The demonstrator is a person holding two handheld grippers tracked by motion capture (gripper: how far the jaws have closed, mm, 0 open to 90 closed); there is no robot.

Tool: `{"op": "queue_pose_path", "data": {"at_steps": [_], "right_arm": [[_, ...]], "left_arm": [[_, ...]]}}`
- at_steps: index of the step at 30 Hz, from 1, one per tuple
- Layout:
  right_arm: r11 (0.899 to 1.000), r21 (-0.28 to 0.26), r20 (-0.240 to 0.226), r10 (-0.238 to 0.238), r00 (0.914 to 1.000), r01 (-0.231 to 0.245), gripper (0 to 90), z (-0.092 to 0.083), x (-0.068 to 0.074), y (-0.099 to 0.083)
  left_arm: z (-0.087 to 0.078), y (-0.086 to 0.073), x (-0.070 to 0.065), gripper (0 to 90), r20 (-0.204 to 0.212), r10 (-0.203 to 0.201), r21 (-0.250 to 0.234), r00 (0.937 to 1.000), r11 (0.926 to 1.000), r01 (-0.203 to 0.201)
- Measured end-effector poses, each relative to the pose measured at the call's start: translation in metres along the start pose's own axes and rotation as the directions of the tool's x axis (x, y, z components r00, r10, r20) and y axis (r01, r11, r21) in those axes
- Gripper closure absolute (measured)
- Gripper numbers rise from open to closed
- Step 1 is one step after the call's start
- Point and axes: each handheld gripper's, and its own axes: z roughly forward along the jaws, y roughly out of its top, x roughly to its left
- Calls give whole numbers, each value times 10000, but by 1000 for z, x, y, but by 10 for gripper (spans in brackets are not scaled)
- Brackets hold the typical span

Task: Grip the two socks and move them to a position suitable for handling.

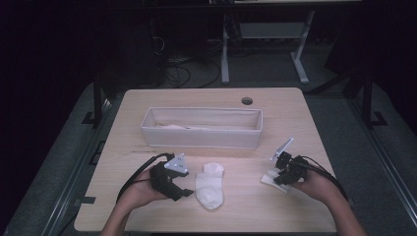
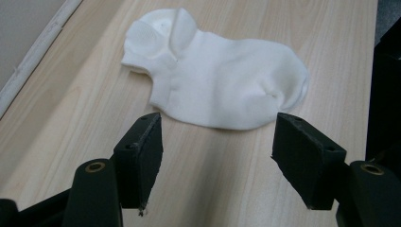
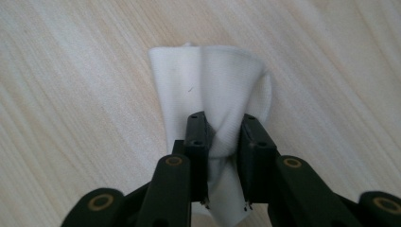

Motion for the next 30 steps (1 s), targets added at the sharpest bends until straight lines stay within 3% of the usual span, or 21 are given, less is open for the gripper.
{"op": "queue_pose_path", "data": {"at_steps": [13,18,30], "right_arm": [[9994,-263,-320,-237,9992,229,782,-5,-1,-2],[9985,-524,-435,-160,9989,137,783,-11,-1,-3],[9933,-1065,-357,-491,9982,450,783,-33,6,8]], "left_arm": [[-7,-4,3,338,-21,-169,-279,9999,9995,169],[-8,-6,5,338,-33,-462,-521,9989,9976,460],[-11,-9,8,338,-82,-481,-611,9988,9970,476]]}}
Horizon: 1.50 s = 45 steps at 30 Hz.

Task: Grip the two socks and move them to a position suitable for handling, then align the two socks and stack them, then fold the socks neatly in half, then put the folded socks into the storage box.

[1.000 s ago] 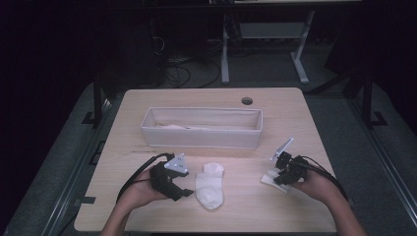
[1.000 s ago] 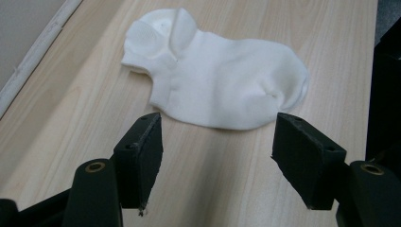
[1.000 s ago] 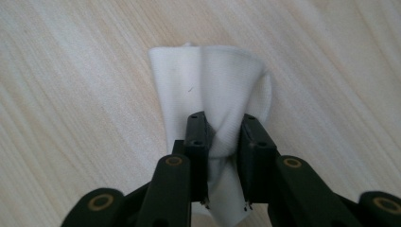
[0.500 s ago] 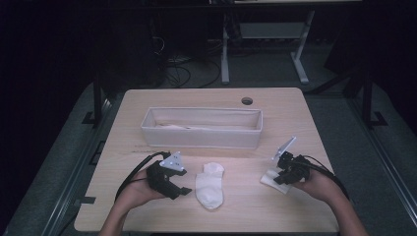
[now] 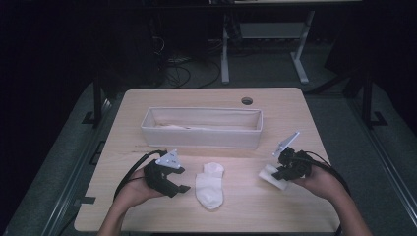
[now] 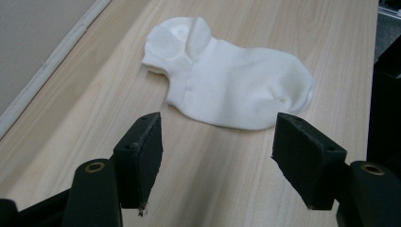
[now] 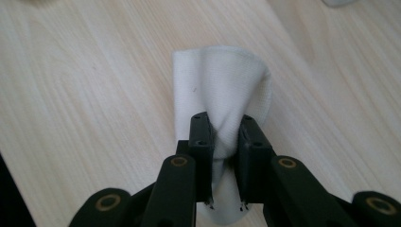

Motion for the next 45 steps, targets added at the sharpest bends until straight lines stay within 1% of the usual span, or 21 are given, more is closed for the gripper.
{"op": "queue_pose_path", "data": {"at_steps": [3,5,7,8,12,19,21,23,26,30,34,37,39,45], "right_arm": [[9999,-128,2,-94,10000,94,782,-4,1,5],[9997,-216,6,-142,9999,142,782,-6,2,8],[9992,-273,6,-278,9996,278,783,-7,3,11],[9992,-304,-4,-275,9996,274,783,-8,4,13],[9982,-318,30,-502,9987,502,783,-12,8,20],[9966,-447,27,-689,9976,689,782,-19,12,30],[9959,-494,28,-751,9972,752,782,-21,14,33],[9944,-534,25,-912,9958,912,782,-22,16,36],[9929,-587,21,-1034,9946,1034,782,-24,20,42],[9896,-672,95,-1268,9919,1272,782,-25,25,50],[9857,-693,43,-1540,9881,1539,782,-26,33,58],[9839,-677,32,-1654,9862,1652,782,-24,34,63],[9823,-643,159,-1752,9844,1759,782,-23,36,66],[9782,-591,23,-1991,9800,1989,781,-18,42,76]], "left_arm": [[0,-2,1,338,1,18,0,10000,10000,-18],[-1,-3,1,338,5,-109,-91,9999,9999,109],[-2,-4,2,338,23,-78,-85,10000,9999,78],[-2,-4,2,338,11,-104,-98,9999,9999,104],[-5,-4,3,337,-43,-96,-165,9999,9998,95],[-10,-5,5,335,-138,-136,-297,9998,9995,131],[-11,-6,5,332,-186,-109,-307,9998,9995,103],[-12,-7,6,331,-203,-111,-294,9997,9995,105],[-13,-8,7,331,-258,-166,-263,9995,9995,159],[-16,-9,7,329,-325,-197,-349,9993,9992,186],[-18,-9,8,325,-367,-181,-373,9992,9992,167],[-19,-11,9,325,-392,-198,-346,9990,9992,185],[-19,-11,9,323,-414,-231,-368,9989,9991,216],[-20,-12,9,322,-413,-169,-316,9990,9994,156]]}}
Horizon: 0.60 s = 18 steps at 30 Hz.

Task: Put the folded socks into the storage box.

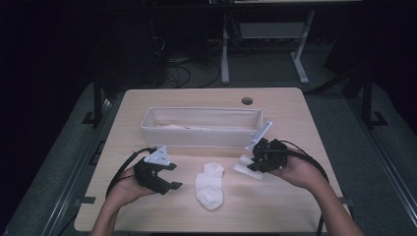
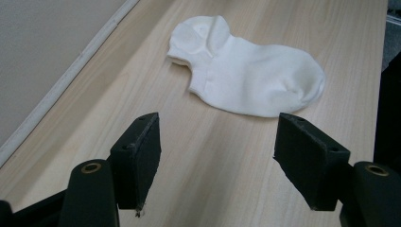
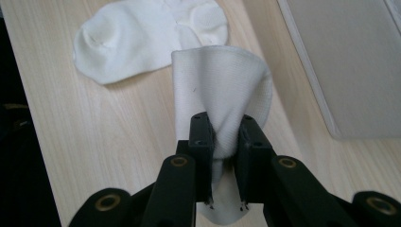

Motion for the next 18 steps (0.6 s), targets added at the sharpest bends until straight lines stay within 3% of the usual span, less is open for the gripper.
{"op": "queue_pose_path", "data": {"at_steps": [18], "right_arm": [[9975,-120,-564,-697,9960,691,781,17,8,35]], "left_arm": [[-6,-4,4,322,-88,-166,-49,9998,9999,165]]}}
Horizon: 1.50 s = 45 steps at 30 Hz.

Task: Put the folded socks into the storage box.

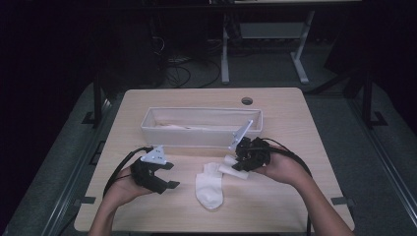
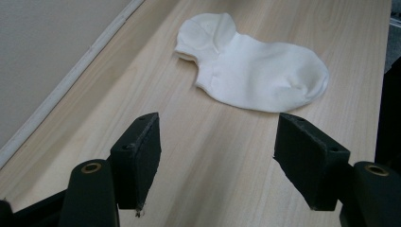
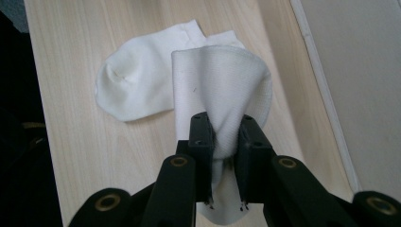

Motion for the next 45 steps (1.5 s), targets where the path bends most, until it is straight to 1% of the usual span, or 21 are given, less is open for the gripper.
{"op": "queue_pose_path", "data": {"at_steps": [5,9,11,16,22,32,38,40,45], "right_arm": [[9999,17,-87,-141,9999,141,781,7,1,7],[9995,21,-254,-321,9992,321,781,13,2,14],[9993,105,-319,-349,9989,352,781,17,2,17],[9985,172,-478,-511,9975,520,780,26,3,24],[9964,287,-532,-783,9955,799,780,36,4,32],[9939,393,-658,-1000,9928,1028,780,48,2,39],[9923,466,-795,-1112,9906,1151,778,56,1,43],[9909,511,-763,-1206,9898,1246,777,59,0,44],[9909,578,-810,-1168,9898,1217,776,66,-1,45]], "left_arm": [[-1,-2,1,322,-17,-93,-61,10000,9999,93],[-2,-2,1,322,-2,-66,-64,10000,10000,66],[-2,-2,2,322,24,-69,-42,10000,10000,69],[-4,-3,2,322,-30,-71,-71,10000,9999,71],[-4,-4,4,321,-46,-109,-23,9999,9999,109],[-6,-4,4,321,-67,-71,-26,10000,10000,71],[-7,-5,4,321,-103,-158,-123,9998,9998,156],[-7,-6,4,321,-89,-182,-108,9998,9998,181],[-8,-7,4,321,-105,-172,-75,9998,9998,171]]}}
